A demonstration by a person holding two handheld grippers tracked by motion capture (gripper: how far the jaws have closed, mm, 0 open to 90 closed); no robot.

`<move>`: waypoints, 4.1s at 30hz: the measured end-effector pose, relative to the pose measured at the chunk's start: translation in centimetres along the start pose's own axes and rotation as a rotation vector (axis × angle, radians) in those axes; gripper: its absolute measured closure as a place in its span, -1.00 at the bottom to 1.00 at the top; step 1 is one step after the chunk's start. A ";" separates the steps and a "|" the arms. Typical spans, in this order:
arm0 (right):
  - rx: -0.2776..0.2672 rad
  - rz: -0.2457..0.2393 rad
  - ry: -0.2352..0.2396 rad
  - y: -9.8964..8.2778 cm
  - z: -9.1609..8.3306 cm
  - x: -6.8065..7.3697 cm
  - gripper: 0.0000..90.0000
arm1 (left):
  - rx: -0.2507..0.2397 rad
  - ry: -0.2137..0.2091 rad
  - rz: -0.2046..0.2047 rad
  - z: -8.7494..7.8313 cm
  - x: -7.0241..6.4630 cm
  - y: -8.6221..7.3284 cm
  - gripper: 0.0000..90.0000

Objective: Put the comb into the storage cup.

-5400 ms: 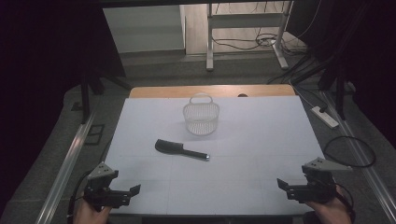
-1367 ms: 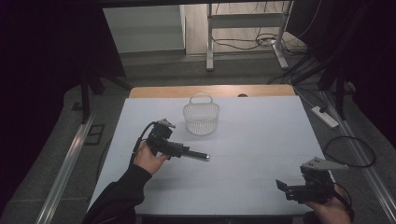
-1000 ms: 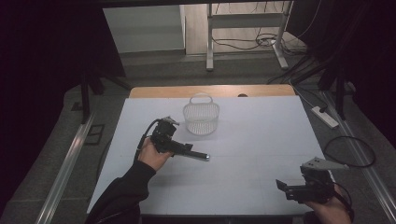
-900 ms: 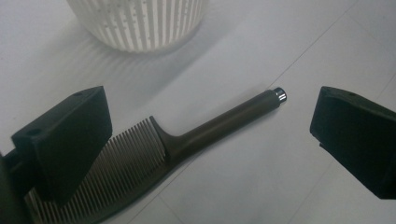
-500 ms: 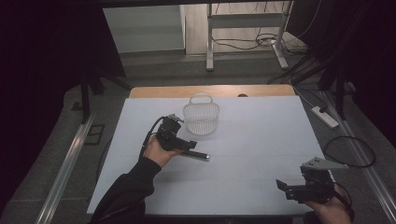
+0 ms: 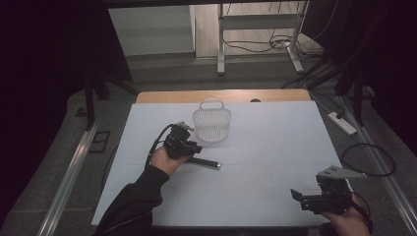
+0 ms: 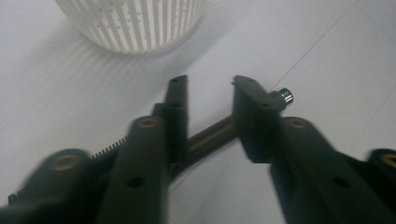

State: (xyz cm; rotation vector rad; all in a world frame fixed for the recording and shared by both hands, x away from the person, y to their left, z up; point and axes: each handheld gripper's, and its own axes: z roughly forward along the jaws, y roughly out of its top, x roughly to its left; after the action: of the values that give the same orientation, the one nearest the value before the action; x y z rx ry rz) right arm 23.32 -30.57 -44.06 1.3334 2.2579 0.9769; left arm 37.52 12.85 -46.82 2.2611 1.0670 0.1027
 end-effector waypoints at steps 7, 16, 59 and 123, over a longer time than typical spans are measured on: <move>0.002 -0.004 0.003 0.0 0.0 0.0 -0.97 | 0.000 0.012 0.001 0.1 -0.5 0.2 0.97; 0.004 -0.006 0.005 0.0 0.0 0.0 -0.97 | 0.047 0.028 -0.037 1.7 0.1 -0.5 0.98; 0.017 -0.008 0.011 0.0 0.1 0.0 -0.95 | 0.143 0.010 0.002 5.1 -2.1 -1.2 0.98; 0.032 -0.008 0.000 0.1 0.3 0.1 -0.94 | 0.330 0.023 -0.072 -0.9 -2.1 -9.3 0.98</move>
State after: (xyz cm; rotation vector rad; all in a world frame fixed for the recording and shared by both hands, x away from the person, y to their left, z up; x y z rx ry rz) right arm 23.53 -30.33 -44.19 1.3361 2.2859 0.9423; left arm 29.60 16.27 -50.98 2.5123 1.2531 -0.0841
